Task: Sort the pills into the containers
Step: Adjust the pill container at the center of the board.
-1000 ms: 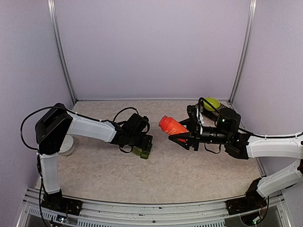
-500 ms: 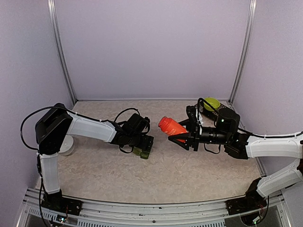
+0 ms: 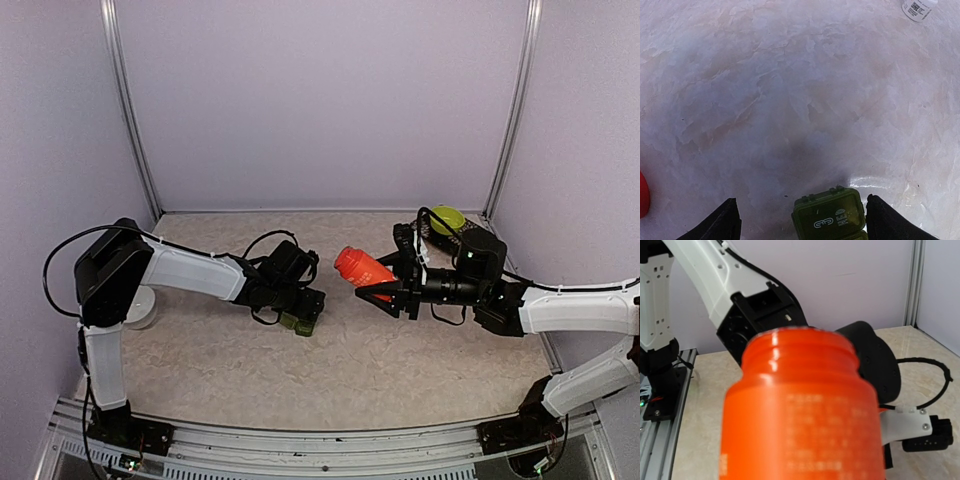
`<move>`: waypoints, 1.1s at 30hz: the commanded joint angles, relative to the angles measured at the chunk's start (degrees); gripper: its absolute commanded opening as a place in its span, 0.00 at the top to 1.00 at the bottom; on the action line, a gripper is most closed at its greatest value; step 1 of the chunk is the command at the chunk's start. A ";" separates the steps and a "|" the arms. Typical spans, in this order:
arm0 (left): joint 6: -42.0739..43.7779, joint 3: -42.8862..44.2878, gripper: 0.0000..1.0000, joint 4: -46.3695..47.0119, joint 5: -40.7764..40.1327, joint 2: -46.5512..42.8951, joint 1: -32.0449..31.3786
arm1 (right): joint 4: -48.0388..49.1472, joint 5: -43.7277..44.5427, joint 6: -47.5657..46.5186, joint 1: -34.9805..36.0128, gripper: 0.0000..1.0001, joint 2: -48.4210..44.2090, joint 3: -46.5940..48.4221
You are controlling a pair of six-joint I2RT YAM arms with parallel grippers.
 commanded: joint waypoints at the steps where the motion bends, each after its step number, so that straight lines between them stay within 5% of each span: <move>1: 1.01 2.30 0.16 -1.93 -0.75 0.95 0.34 | 1.09 -0.34 -0.17 0.71 0.99 -0.08 0.80; 33: 0.53 1.68 0.15 -4.49 -2.75 0.50 1.53 | 1.45 -0.43 -0.08 0.71 0.99 0.17 0.52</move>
